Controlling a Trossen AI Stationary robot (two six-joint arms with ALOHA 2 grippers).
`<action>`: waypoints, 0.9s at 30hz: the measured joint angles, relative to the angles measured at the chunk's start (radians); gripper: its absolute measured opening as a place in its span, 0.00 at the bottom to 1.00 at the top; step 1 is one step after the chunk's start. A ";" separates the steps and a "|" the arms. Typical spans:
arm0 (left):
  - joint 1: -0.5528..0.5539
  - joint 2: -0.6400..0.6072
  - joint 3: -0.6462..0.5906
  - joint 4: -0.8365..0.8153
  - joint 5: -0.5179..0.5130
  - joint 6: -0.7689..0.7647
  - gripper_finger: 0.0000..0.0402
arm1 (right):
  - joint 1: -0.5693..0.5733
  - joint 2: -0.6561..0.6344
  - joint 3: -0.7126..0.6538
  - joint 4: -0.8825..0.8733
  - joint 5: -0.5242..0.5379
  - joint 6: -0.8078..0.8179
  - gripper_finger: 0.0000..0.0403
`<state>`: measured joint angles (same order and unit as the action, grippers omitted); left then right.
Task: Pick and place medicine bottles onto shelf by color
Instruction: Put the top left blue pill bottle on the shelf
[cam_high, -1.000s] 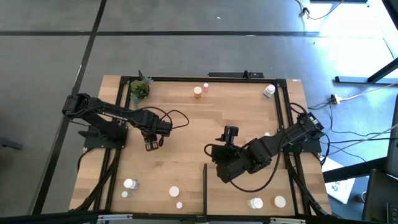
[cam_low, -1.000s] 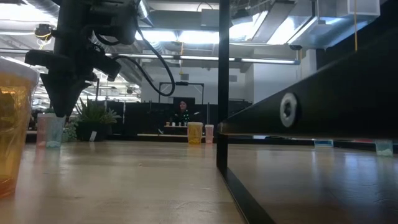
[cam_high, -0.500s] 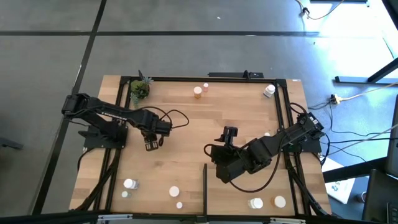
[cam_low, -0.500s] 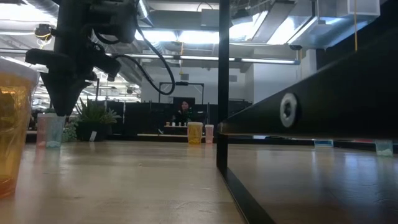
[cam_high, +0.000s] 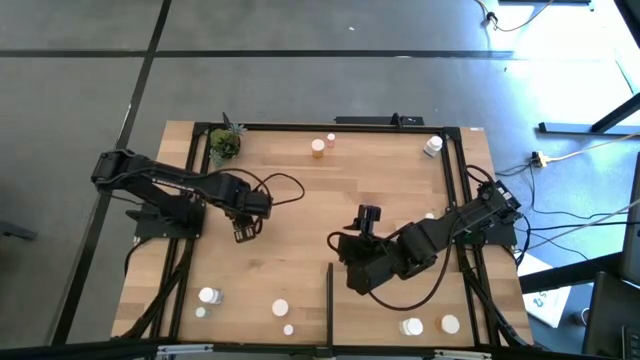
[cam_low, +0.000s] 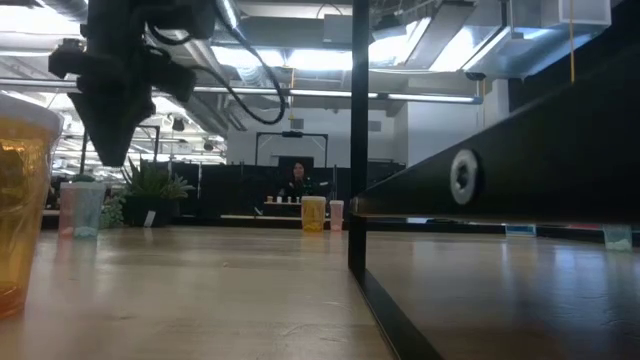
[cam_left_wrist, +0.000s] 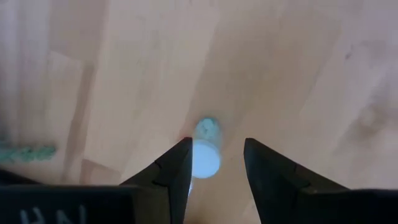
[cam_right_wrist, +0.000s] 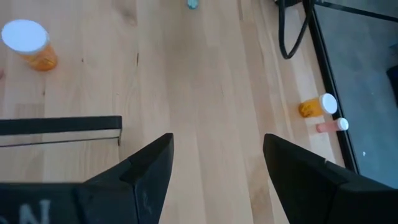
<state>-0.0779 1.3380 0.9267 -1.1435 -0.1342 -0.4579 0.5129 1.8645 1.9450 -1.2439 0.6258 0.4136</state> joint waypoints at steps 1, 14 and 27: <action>-0.002 0.000 0.007 -0.023 -0.019 -0.010 0.35 | 0.000 0.000 0.000 0.002 0.000 0.001 0.62; -0.009 0.000 0.003 -0.061 -0.004 -0.124 0.36 | 0.000 0.000 0.000 0.025 0.000 -0.002 0.62; -0.017 0.000 -0.033 -0.052 -0.008 -0.087 0.54 | 0.000 0.000 0.000 0.031 0.000 0.001 0.62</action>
<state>-0.0944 1.3380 0.8941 -1.1954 -0.1425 -0.5448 0.5125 1.8645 1.9450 -1.2125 0.6254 0.4144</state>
